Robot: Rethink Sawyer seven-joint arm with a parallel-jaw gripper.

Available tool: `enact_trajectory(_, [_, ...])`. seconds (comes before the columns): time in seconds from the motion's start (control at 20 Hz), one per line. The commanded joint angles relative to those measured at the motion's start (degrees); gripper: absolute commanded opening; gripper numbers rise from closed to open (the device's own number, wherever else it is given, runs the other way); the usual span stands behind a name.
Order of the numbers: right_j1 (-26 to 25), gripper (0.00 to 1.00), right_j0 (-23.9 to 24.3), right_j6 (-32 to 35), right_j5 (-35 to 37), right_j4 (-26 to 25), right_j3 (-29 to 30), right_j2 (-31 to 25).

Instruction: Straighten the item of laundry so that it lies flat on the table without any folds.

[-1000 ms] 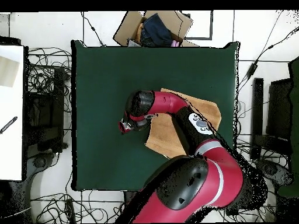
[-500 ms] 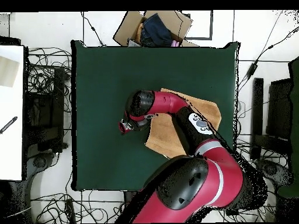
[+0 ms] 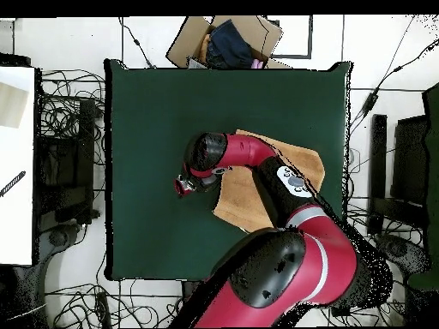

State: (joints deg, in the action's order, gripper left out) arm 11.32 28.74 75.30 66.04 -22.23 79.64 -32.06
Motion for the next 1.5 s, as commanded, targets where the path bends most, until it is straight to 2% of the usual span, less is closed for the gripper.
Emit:
enact_trajectory(0.05, [-3.2, 1.00, 0.8, -13.0, 0.7, -4.9, -3.3, -1.0])
enact_trajectory(0.85, [-4.4, 1.00, 3.8, -17.8, 2.9, -5.7, -4.9, -1.8])
enact_trajectory(1.1, [-4.9, 1.00, 4.0, -23.5, 4.3, -7.0, -5.5, -2.9])
enact_trajectory(1.5, [-4.7, 1.00, 3.6, -24.1, 4.0, -6.1, -5.5, -2.1])
